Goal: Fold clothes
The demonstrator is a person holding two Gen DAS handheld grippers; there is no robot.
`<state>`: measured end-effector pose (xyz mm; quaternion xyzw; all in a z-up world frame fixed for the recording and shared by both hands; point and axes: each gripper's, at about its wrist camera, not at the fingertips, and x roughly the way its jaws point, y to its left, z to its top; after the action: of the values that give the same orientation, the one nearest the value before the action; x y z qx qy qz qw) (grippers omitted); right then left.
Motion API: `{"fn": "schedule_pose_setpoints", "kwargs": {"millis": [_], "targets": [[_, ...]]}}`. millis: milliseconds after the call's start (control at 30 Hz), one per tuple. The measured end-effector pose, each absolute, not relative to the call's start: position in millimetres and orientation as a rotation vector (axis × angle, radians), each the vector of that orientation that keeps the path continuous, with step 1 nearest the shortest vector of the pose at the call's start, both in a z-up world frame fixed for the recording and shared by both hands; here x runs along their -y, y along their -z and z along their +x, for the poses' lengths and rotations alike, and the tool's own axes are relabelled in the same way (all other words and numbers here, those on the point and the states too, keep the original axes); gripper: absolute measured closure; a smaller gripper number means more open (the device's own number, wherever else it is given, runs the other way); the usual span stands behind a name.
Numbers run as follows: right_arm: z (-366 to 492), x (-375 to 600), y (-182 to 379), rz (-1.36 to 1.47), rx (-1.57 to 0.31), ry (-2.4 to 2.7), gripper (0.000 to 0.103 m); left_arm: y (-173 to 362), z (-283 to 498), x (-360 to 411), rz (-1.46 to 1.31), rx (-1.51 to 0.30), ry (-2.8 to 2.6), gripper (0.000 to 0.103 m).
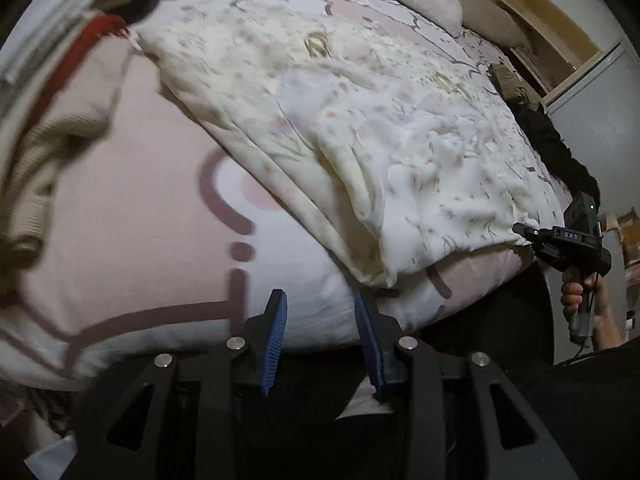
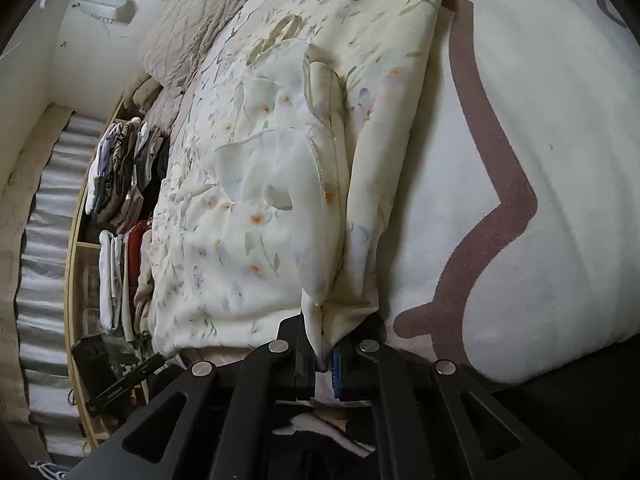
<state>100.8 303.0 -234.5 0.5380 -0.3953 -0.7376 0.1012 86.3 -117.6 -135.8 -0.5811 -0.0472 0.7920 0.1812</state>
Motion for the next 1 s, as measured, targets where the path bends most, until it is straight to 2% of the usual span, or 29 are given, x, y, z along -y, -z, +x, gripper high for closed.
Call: {"fn": "schedule_pose_setpoints", "kwargs": {"millis": [200,433,500,533,600,667,700,833,900,1000], "targets": [[99.4,-299.4,235.5,1.575,1.202,2.161,0.097,105.6,68.8,80.1,-1.405,0.218,-2.198,0.069],[99.8,-299.5,238.8,1.549,1.241,2.139,0.097,170.4,61.5,59.1,-1.592,0.088,-2.114,0.07],[100.2,-301.8,241.5,1.538,1.265,2.115,0.097,155.8,63.7,60.7,-1.552,0.109,-2.166,0.069],[100.0,-302.8,241.5,1.537,1.272,2.108,0.097,144.8,67.0,55.5,-1.508,0.05,-2.216,0.068],[100.1,-304.0,239.2,1.537,1.274,2.101,0.097,124.2,79.3,36.0,-1.375,-0.143,-2.302,0.043],[100.2,-302.2,235.0,1.539,1.264,2.099,0.097,106.6,99.2,0.6,-1.18,-0.365,-2.31,0.038],[100.5,-302.5,234.7,1.542,1.28,2.085,0.097,98.5,108.7,-16.9,-1.085,-0.466,-2.303,0.037],[102.3,-306.7,235.6,1.559,1.386,2.0,0.097,102.3,135.0,-88.2,-0.829,-0.663,-2.196,0.036],[102.2,-309.9,232.6,1.56,1.447,1.949,0.097,111.2,144.0,-115.7,-0.746,-0.719,-2.154,0.036],[96.4,-310.0,223.2,1.584,1.434,1.924,0.097,127.7,153.1,-151.8,-0.673,-0.775,-2.111,0.036]]}}
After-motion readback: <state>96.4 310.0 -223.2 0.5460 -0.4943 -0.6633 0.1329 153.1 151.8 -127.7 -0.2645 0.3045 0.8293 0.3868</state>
